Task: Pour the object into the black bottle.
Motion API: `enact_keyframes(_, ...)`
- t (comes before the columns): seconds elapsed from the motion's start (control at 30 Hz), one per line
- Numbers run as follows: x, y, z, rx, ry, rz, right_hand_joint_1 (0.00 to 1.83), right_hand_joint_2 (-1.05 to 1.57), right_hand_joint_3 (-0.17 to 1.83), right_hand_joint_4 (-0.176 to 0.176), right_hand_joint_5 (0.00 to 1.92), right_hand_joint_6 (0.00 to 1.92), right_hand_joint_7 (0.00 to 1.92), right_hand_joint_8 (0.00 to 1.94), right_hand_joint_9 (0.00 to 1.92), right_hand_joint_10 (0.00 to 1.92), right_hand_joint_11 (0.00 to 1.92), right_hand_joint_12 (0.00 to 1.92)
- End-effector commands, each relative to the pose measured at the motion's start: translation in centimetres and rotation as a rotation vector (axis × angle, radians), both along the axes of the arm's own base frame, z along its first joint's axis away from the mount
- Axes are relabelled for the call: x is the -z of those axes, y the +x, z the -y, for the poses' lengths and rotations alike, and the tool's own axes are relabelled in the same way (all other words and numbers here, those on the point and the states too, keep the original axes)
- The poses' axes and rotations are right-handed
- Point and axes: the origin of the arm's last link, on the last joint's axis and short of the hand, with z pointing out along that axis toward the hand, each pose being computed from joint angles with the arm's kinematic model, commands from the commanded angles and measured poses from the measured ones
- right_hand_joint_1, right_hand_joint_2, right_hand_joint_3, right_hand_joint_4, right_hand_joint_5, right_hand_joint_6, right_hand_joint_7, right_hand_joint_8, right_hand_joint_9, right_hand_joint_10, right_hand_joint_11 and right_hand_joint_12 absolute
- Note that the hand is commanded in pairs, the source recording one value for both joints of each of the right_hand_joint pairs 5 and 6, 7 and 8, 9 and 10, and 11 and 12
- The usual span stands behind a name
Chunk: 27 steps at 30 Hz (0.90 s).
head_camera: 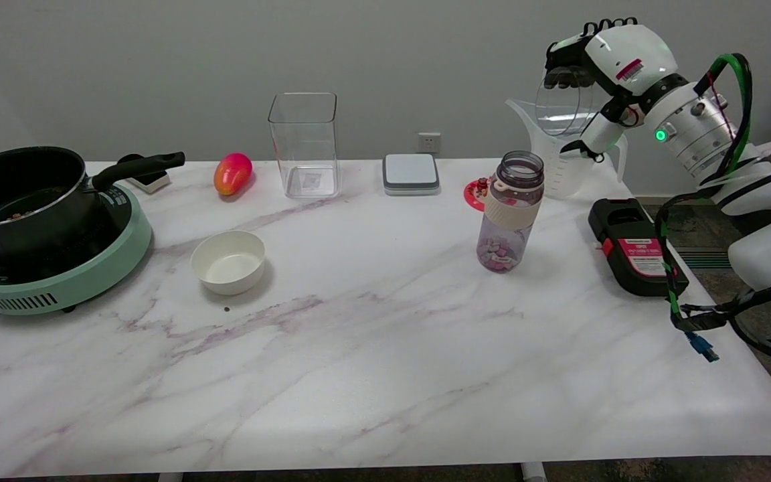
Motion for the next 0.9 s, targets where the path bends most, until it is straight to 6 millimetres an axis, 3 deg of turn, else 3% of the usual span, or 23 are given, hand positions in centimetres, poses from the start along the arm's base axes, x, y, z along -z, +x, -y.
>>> enact_keyframes(0.03, 0.8, -0.7, -0.4, -0.004, 0.013, -0.069, 1.49, 0.73, 0.71, 0.000, 1.60, 1.60, 1.45, 1.45, 1.30, 1.30, 1.17, 1.17)
enact_keyframes(0.9, 1.8, -1.5, -0.1, -0.008, 0.005, -0.182, 1.49, 0.77, 0.70, 0.000, 1.64, 1.64, 1.47, 1.47, 1.31, 1.31, 1.18, 1.18)
